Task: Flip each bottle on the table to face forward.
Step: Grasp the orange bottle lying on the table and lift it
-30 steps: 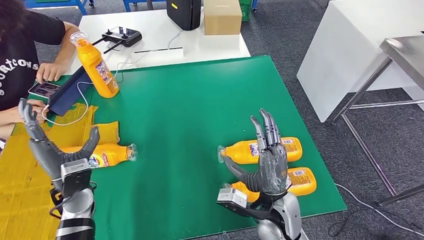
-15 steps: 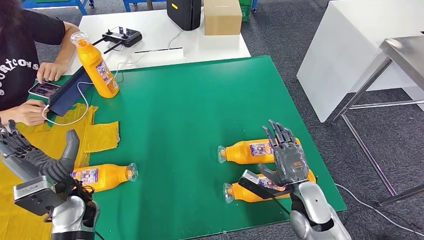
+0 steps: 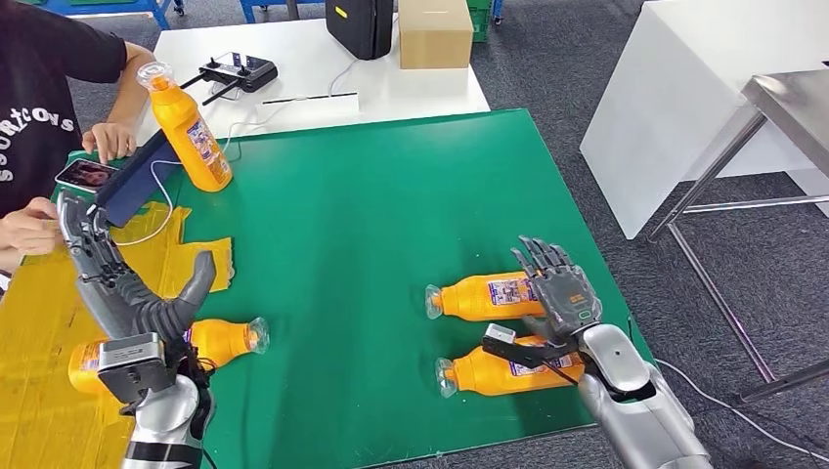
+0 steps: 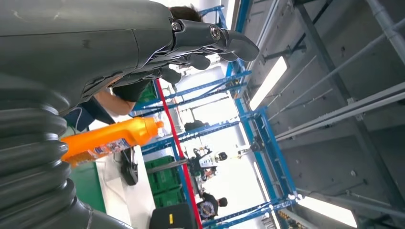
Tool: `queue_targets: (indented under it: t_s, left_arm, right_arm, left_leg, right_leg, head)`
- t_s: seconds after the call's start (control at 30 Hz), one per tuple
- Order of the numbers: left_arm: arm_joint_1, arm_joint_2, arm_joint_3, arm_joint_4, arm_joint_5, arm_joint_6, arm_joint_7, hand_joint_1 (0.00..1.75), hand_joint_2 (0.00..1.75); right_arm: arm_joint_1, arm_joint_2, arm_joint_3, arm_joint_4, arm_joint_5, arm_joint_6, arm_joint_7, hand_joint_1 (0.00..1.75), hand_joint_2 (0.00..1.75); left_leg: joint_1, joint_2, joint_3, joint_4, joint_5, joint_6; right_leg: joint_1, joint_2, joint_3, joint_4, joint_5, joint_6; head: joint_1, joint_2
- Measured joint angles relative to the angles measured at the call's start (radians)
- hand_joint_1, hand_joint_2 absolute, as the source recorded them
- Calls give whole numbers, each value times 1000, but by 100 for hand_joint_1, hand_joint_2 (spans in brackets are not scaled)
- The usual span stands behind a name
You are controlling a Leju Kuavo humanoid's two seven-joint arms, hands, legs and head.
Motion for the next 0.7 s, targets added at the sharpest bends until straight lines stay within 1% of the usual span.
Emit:
queue_targets:
  t_s: [0.13,0.4,0.5,0.53,0.57,0.6,0.63,0.67,0.7]
  left_arm:
    - [-1,4,-10,9,-2,0,0,0,175]
    - [-1,7,-31,16,2,0,-2,0,175]
    - [-1,8,-37,16,13,0,-16,0,175]
    - [-1,8,-39,16,18,0,-22,0,175]
    - [-1,8,-42,16,22,0,-27,0,175]
    - [-2,8,-45,17,25,0,-30,0,175]
    - [-3,8,-48,19,29,0,-32,0,175]
    - [-5,8,-50,21,33,0,-33,0,175]
    - [-6,8,-52,24,37,0,-33,0,175]
  right_arm:
    - [-24,4,12,46,-2,7,-6,0,175]
    - [-74,21,31,152,-48,46,-32,0,175]
    - [-102,24,39,204,-81,100,-39,1,175]
    - [-118,24,44,229,-94,126,-40,6,175]
    - [-137,24,52,257,-105,150,-40,31,175]
    - [-159,24,61,288,-116,173,-40,68,175]
    - [-182,24,72,318,-124,189,-40,110,175]
    - [-202,24,83,348,-129,203,-39,149,175]
    - [-221,25,95,378,-133,216,-36,167,175]
  left_leg:
    - [0,0,0,0,0,0]
    - [0,0,0,0,0,0]
    - [0,0,0,0,0,0]
    - [0,1,1,0,0,0]
    - [0,1,1,0,0,0]
    - [0,2,3,0,0,0]
    - [0,2,4,0,0,0]
    - [0,2,6,0,0,0]
    - [0,2,8,0,-1,0]
  right_leg:
    - [0,0,0,0,0,0]
    - [0,0,0,0,0,0]
    - [0,0,0,0,0,0]
    - [0,0,0,0,0,0]
    - [0,1,1,0,0,0]
    - [0,1,2,0,0,0]
    - [0,2,3,0,0,0]
    - [0,2,5,0,0,0]
    - [0,2,7,-1,0,0]
  head:
    - [0,0]
    - [0,0]
    - [0,0]
    - [0,0]
    - [0,0]
    - [0,0]
    - [0,0]
    - [0,0]
    - [0,0]
